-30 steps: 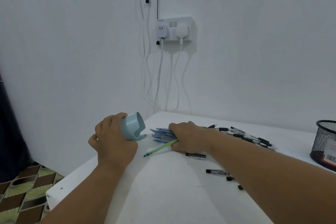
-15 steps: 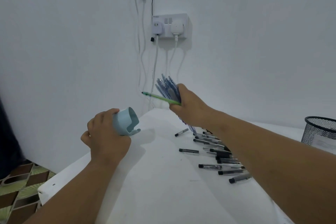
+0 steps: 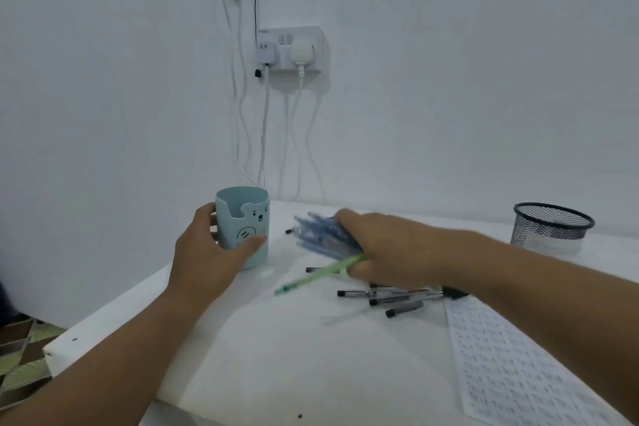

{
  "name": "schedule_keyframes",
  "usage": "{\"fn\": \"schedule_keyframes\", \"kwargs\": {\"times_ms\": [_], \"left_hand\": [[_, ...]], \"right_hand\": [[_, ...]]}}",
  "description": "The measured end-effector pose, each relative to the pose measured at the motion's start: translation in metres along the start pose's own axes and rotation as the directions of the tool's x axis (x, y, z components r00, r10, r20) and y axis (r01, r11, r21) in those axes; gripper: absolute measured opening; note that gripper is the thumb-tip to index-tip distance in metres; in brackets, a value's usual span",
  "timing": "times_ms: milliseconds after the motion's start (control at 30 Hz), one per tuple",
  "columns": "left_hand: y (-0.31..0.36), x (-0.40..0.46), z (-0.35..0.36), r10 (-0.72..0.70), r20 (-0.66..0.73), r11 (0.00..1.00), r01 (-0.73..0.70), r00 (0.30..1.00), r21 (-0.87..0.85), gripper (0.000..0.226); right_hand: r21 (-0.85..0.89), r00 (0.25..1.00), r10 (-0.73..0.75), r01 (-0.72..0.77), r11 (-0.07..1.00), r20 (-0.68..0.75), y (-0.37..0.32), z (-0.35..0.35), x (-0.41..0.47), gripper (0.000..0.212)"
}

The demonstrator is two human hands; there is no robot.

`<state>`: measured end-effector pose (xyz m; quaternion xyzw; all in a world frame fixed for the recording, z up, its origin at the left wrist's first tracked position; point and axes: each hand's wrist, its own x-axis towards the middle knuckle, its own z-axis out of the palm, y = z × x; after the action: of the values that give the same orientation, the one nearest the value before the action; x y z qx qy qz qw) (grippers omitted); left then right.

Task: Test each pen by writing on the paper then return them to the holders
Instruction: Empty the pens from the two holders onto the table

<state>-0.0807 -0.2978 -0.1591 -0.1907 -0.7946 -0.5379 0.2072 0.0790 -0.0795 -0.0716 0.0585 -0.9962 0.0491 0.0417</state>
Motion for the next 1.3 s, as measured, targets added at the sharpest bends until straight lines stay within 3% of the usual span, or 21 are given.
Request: {"fn": "schedule_keyframes", "kwargs": {"times_ms": [167, 400, 633, 800, 967, 1100, 1300], "left_hand": [[0.002, -0.003, 0.004, 0.011, 0.119, 0.999, -0.016, 0.993, 0.039, 0.073], [-0.001, -0.005, 0.003, -0.01, 0.124, 0.999, 0.005, 0.992, 0.041, 0.074], [-0.004, -0.004, 0.003, -0.001, 0.133, 0.999, -0.004, 0.991, 0.039, 0.074], [-0.005, -0.003, 0.003, 0.001, 0.129, 0.999, -0.007, 0.992, 0.05, 0.075], [-0.004, -0.004, 0.004, -0.001, 0.126, 0.999, -0.006, 0.992, 0.05, 0.075], [-0.005, -0.004, 0.004, 0.0, 0.126, 0.998, -0.007, 0.992, 0.056, 0.076], [-0.005, -0.003, 0.003, -0.007, 0.129, 0.999, 0.001, 0.992, 0.048, 0.076]], "right_hand": [[-0.1, 0.989, -0.03, 0.044, 0.994, 0.146, -0.016, 0.03, -0.039, 0.025], [-0.104, 0.994, 0.004, 0.007, 0.995, 0.107, -0.023, 0.047, -0.041, 0.052], [0.172, 0.985, 0.017, -0.047, 0.984, 0.172, -0.004, 0.048, -0.043, 0.08], [0.33, 0.998, 0.007, -0.025, 0.944, 0.055, 0.008, 0.06, -0.042, 0.063], [0.185, 0.987, -0.112, 0.132, 0.974, -0.119, 0.008, 0.065, -0.043, 0.038], [0.07, 0.963, -0.191, 0.207, 0.976, -0.192, 0.015, 0.063, -0.031, 0.044], [0.145, 0.951, -0.163, 0.206, 0.968, -0.264, 0.02, 0.065, -0.02, 0.045]]}}
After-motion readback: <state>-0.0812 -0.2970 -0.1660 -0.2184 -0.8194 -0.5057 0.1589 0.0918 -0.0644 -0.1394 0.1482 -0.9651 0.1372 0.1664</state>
